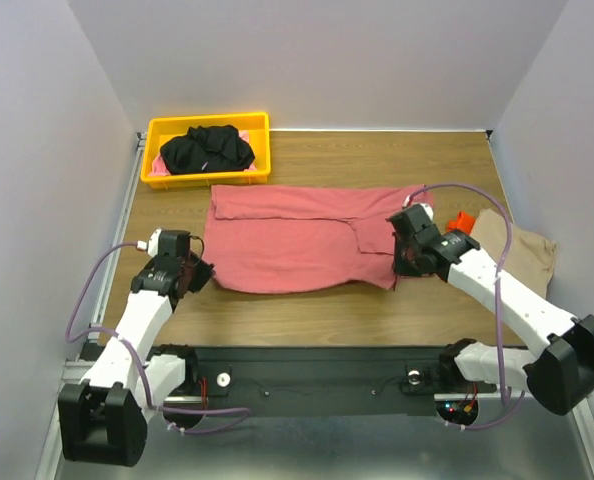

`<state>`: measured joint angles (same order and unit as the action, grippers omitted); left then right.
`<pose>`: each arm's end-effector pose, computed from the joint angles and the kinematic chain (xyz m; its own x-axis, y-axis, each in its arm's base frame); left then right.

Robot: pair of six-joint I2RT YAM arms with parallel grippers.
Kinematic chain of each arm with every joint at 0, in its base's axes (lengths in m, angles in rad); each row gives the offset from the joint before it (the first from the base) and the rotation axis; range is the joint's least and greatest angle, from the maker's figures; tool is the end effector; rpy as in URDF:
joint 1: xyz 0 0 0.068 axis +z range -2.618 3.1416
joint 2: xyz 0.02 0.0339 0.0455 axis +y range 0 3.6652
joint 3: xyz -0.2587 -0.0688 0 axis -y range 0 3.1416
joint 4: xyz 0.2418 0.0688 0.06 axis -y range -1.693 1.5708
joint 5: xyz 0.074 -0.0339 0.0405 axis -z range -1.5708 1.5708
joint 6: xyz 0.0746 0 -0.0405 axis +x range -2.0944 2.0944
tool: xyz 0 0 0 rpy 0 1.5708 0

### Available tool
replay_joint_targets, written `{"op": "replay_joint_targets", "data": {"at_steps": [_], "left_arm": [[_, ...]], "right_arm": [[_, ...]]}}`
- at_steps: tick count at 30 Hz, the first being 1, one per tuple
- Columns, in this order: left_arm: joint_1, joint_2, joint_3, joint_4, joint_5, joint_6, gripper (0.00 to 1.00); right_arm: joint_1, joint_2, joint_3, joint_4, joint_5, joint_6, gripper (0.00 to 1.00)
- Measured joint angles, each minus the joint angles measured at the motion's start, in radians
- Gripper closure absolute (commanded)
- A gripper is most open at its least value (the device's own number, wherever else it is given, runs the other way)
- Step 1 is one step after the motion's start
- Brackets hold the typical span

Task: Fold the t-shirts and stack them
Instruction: Fold the tshirt

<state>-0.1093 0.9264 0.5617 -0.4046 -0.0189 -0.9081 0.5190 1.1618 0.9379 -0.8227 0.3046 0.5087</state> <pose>0.2175 -0.0224 0.1868 -0.5008 -0.7380 -0.4524 -0.4863 0.6722 -0.5583 0.2185 0.0991 0.2300 -0.8235 0.0647 -0.5636 0.0667 0.9976 0.0170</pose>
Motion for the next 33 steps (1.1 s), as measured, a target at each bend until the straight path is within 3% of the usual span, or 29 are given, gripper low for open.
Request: {"op": "replay_joint_targets", "data": {"at_steps": [4,9,16,25,33], "left_arm": [[0.0,-0.057,-0.02,-0.051,-0.005,-0.011,1.0],[0.0,-0.023,-0.021,-0.033,0.002,-0.014,1.0],[0.0,0.14,0.034,0.018,0.003,-0.013,1.0],[0.013,0.33,0.18,0.136,0.006,0.007,1.0],[0.033,0.43,0.199,0.217,0.005,-0.009,1.0]], "right_arm": [[0.032,0.048,-0.064,-0.026,-0.014,0.033,1.0],[0.033,0.072,-0.039,-0.058,0.014,0.045,1.0],[0.033,0.16,0.115,-0.06,0.103,0.049,1.0],[0.029,0.404,0.305,-0.055,0.21,0.026,1.0],[-0.019,0.599,0.434,-0.038,0.25,0.002,1.0]]}}
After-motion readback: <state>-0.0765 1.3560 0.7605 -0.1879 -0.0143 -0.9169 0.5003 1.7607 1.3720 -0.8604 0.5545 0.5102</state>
